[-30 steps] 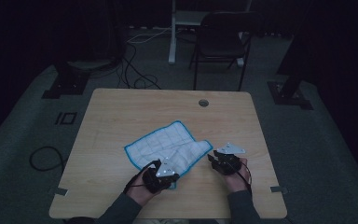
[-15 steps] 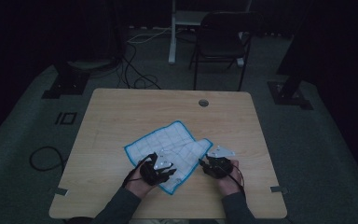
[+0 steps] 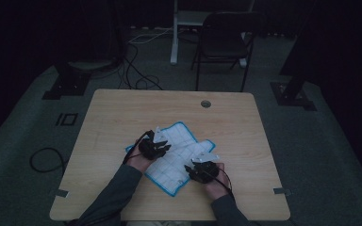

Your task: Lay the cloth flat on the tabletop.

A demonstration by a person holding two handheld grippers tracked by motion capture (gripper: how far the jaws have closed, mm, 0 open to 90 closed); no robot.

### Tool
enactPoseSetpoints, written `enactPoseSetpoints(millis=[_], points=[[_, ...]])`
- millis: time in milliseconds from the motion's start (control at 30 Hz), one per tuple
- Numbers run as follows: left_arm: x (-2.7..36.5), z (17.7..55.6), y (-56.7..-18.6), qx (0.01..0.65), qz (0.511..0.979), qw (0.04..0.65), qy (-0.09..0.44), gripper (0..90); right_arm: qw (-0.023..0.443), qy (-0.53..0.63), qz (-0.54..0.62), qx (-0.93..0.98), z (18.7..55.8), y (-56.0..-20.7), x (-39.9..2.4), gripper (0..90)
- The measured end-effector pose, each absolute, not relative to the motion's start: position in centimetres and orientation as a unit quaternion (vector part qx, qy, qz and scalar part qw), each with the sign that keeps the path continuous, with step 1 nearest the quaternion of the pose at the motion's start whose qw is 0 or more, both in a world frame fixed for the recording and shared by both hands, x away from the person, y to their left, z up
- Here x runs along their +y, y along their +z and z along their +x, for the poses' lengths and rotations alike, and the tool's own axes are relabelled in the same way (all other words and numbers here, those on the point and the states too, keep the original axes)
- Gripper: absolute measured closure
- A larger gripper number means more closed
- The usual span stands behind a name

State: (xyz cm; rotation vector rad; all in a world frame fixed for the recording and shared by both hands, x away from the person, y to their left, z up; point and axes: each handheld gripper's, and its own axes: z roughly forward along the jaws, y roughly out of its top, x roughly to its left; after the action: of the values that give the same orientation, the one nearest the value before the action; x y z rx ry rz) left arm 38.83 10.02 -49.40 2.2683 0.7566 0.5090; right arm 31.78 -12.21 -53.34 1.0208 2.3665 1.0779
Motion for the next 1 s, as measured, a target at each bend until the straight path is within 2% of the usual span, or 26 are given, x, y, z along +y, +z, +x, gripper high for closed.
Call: enactPoseSetpoints(millis=[167, 367, 567, 1000], points=[[9.7, 41.1, -50.6, 0.312, 0.873, 0.326, 0.186, 73.5, 0.168, 0.381, 0.357, 0.836, 32.0, -53.8, -11.5, 58.0], [9.1, 43.2, -52.2, 0.313, 0.889, 0.279, 0.184, 73.6, 0.16, 0.373, 0.359, 0.841, 32.3, -54.3, -11.3, 57.1], [10.1, 44.0, -52.7, 0.332, 0.881, 0.292, 0.168, 73.1, 0.157, 0.373, 0.354, 0.843, 32.3, -54.4, -11.6, 57.1], [13.2, 44.1, -52.8, 0.384, 0.858, 0.294, 0.171, 73.0, 0.152, 0.372, 0.353, 0.845, 31.7, -54.4, -13.1, 57.0]])
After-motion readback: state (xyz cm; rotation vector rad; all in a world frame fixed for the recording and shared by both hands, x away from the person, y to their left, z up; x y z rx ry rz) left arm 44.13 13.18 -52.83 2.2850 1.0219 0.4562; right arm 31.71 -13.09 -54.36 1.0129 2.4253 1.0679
